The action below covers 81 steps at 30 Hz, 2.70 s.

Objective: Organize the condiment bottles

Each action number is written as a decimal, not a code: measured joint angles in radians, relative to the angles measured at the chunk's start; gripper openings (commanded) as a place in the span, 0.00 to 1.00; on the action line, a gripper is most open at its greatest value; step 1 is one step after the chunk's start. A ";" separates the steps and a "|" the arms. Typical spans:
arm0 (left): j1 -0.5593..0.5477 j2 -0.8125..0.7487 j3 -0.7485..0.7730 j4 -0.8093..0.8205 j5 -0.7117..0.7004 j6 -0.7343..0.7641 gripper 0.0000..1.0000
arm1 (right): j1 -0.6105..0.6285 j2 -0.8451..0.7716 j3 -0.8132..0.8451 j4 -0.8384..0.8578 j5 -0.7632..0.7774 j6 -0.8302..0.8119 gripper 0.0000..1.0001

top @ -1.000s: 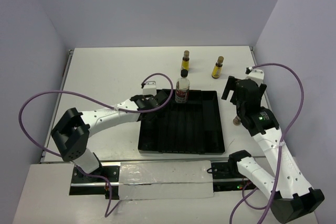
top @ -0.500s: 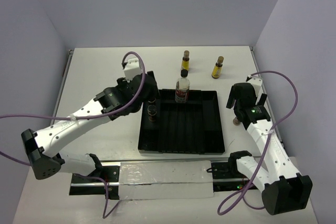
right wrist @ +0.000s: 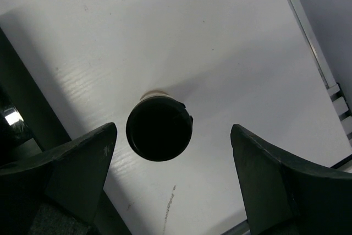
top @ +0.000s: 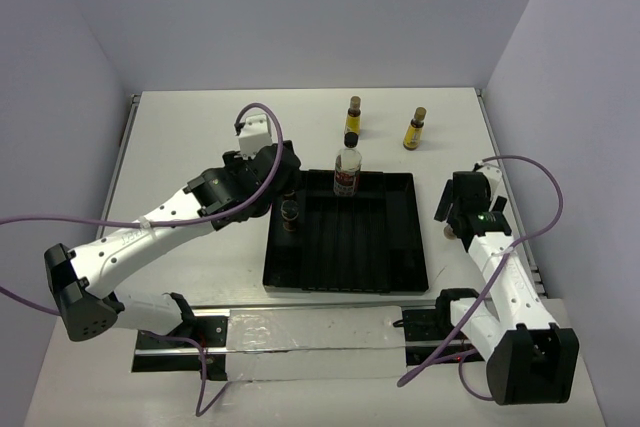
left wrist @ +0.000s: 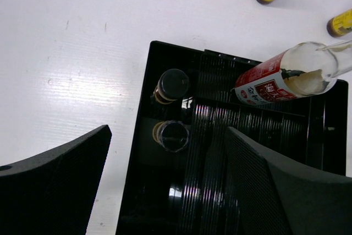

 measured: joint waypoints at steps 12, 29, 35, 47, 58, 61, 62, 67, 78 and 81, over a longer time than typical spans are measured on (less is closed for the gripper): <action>0.007 0.000 -0.007 -0.002 0.000 -0.005 0.92 | -0.040 0.001 -0.021 0.099 -0.078 0.000 0.51; 0.024 0.000 -0.016 -0.003 -0.007 -0.019 0.92 | -0.049 -0.049 -0.019 0.107 -0.131 0.000 0.10; 0.094 -0.018 -0.016 -0.025 -0.027 -0.025 0.92 | -0.021 -0.143 0.128 0.068 -0.212 0.000 0.09; 0.394 -0.200 -0.006 -0.058 -0.006 -0.016 0.92 | 0.569 -0.089 0.282 0.036 -0.224 0.000 0.09; 0.490 -0.196 0.034 -0.088 0.018 0.003 0.92 | 1.129 0.215 0.376 0.044 -0.079 0.001 0.09; 0.492 -0.198 0.034 -0.090 0.028 0.003 0.92 | 1.196 0.316 0.413 0.073 -0.079 0.000 0.09; 0.493 -0.199 0.034 -0.092 0.029 0.003 0.92 | 1.209 0.343 0.423 0.082 -0.084 0.000 0.09; 0.497 -0.206 0.034 -0.095 0.032 0.003 0.92 | 1.250 0.434 0.473 0.109 -0.087 0.000 0.09; 0.499 -0.211 0.034 -0.100 0.047 0.003 0.92 | 1.274 0.588 0.562 0.158 -0.091 0.000 0.09; 0.499 -0.214 0.034 -0.100 0.052 0.003 0.92 | 1.274 0.628 0.562 0.164 -0.094 0.000 0.09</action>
